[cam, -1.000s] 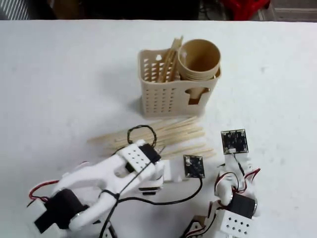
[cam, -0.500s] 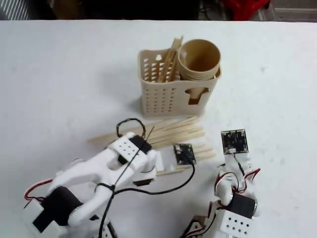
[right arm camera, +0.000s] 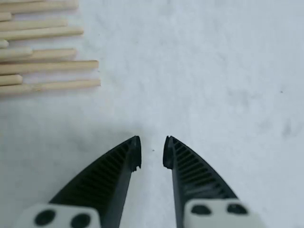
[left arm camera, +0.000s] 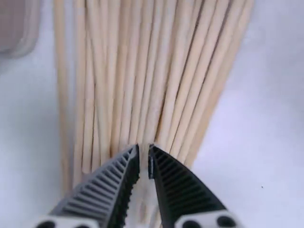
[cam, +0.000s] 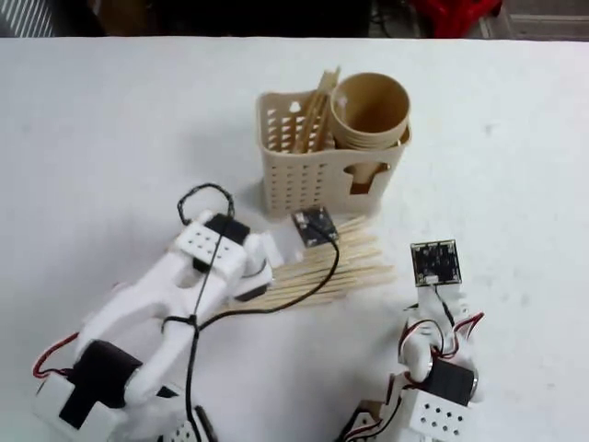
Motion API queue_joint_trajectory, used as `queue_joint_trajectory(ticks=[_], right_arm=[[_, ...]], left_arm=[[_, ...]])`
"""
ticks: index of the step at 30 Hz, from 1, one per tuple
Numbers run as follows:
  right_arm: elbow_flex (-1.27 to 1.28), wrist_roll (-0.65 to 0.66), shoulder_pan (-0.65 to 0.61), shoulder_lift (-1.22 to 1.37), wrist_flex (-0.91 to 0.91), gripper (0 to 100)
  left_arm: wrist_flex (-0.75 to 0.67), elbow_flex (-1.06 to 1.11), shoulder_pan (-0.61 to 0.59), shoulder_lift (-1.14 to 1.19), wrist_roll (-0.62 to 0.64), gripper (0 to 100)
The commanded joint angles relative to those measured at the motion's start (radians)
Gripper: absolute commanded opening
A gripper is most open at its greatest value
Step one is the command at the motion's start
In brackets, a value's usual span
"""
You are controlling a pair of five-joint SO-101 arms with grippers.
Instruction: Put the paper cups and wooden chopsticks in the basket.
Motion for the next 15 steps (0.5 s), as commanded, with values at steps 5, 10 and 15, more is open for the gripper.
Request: queue_joint_trajectory(ticks=[5, 10, 15], right_arm=[[0.006, 0.011, 0.005, -0.007, 0.004, 9.8], [0.006, 0.011, 0.005, -0.007, 0.004, 9.8], [0.006, 0.011, 0.005, -0.007, 0.004, 9.8]], left_arm=[[0.043, -0.16, 0.012, 0.005, 0.015, 9], [0.046, -0.255, 0.03, 0.097, 0.034, 17], [0.075, -0.374, 0.044, 0.325, 0.031, 14]])
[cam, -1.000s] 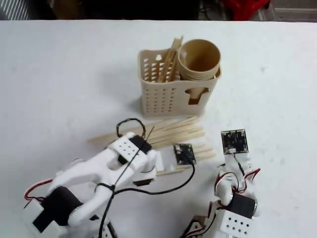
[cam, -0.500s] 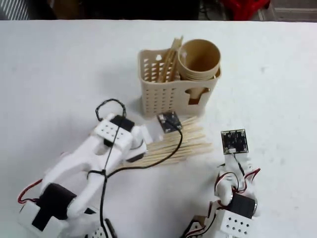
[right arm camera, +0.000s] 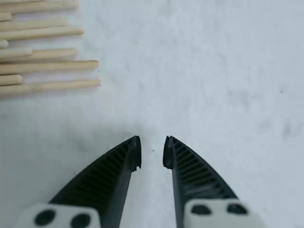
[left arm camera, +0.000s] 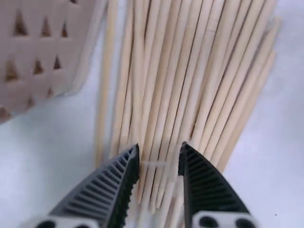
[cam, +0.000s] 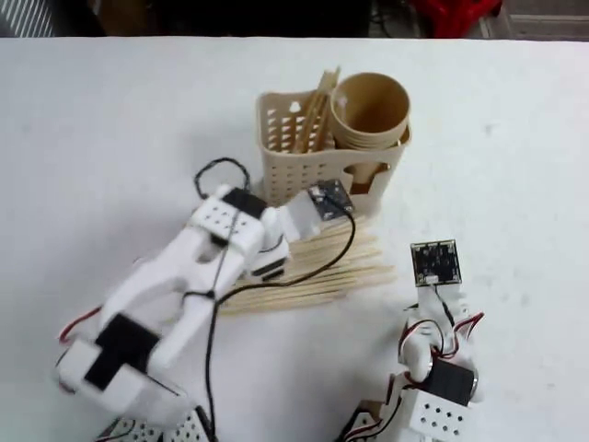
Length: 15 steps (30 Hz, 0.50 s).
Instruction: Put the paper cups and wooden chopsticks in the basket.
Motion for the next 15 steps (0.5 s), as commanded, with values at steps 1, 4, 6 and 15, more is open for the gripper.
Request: queue_joint_trajectory(ticks=[1, 4, 6, 15], right_arm=[[0.006, 0.011, 0.005, -0.007, 0.004, 9.8], [0.006, 0.011, 0.005, -0.007, 0.004, 9.8], [0.006, 0.011, 0.005, -0.007, 0.004, 9.8], [0.006, 0.011, 0.005, -0.007, 0.004, 9.8]], left_arm=[[0.038, -0.132, 0.028, 0.159, 0.006, 14], [0.04, -0.176, 0.028, 0.213, 0.006, 14], [0.04, -0.19, 0.021, 0.234, 0.006, 12], [0.069, -0.193, 0.028, 0.188, 0.006, 4]])
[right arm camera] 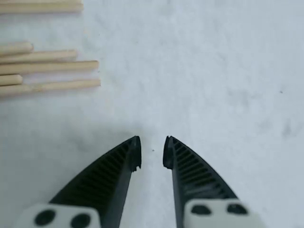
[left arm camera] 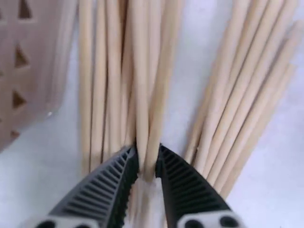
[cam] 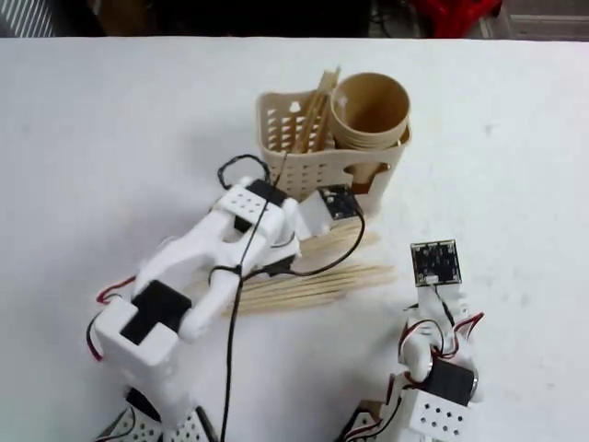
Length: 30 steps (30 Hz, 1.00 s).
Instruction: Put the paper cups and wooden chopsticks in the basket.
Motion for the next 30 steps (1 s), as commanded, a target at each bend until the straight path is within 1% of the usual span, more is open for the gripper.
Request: queue_joint_trajectory(ticks=[1, 10, 12, 14, 18, 24, 27, 30], right_arm=[[0.006, 0.011, 0.005, -0.007, 0.004, 9.8], [0.006, 0.011, 0.005, -0.007, 0.004, 9.8], [0.006, 0.011, 0.005, -0.007, 0.004, 9.8], [0.006, 0.011, 0.005, -0.007, 0.004, 9.8], [0.006, 0.011, 0.005, -0.007, 0.004, 9.8], [0.006, 0.011, 0.005, -0.007, 0.004, 9.8], [0.006, 0.011, 0.005, -0.007, 0.004, 9.8], [0.006, 0.011, 0.005, -0.007, 0.004, 9.8]], left_arm=[[0.046, -0.029, 0.015, -0.077, 0.006, 4], [0.167, -0.029, 0.015, -0.274, 0.006, 4], [0.169, -0.018, 0.015, -0.286, -0.018, 4], [0.163, 0.002, 0.015, -0.282, -0.037, 5], [0.098, 0.066, 0.007, -0.226, -0.041, 5], [0.04, 0.077, 0.007, -0.116, -0.041, 5], [0.068, 0.041, 0.007, -0.104, -0.041, 6], [0.124, -0.014, 0.007, -0.105, -0.041, 10]])
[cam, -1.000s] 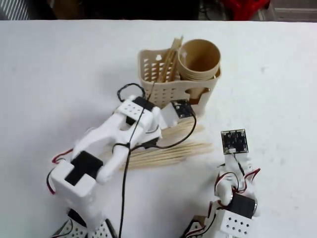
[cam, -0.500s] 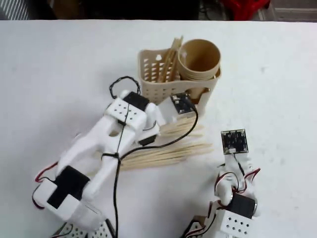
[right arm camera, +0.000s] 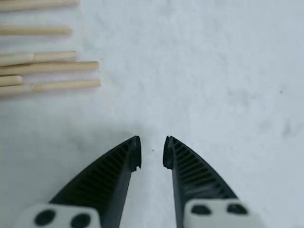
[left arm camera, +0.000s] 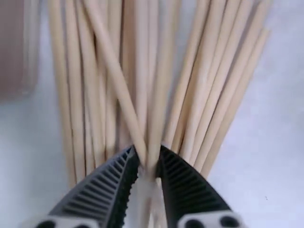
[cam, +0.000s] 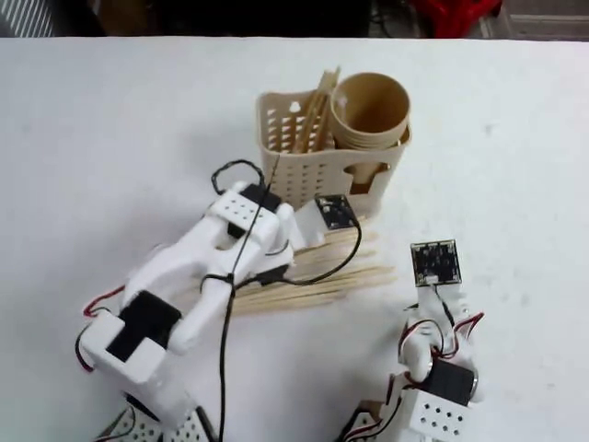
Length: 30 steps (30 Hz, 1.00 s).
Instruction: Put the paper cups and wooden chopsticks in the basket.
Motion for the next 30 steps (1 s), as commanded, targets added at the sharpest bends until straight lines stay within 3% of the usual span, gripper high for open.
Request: queue_joint_trajectory(ticks=[1, 8, 18, 30], right_arm=[[0.006, 0.009, 0.005, -0.007, 0.004, 9.8], [0.006, 0.009, 0.004, -0.007, 0.004, 9.8], [0.006, 0.009, 0.004, -0.007, 0.004, 9.8], [0.006, 0.009, 0.004, -0.007, 0.004, 9.8]], left_arm=[[0.081, -0.112, 0.005, -0.005, -0.012, 10], [0.176, -0.23, 0.015, -0.002, -0.011, 10], [-0.058, -0.095, 0.047, 0.007, -0.011, 11], [-0.071, -0.051, 0.07, 0.015, -0.009, 14]])
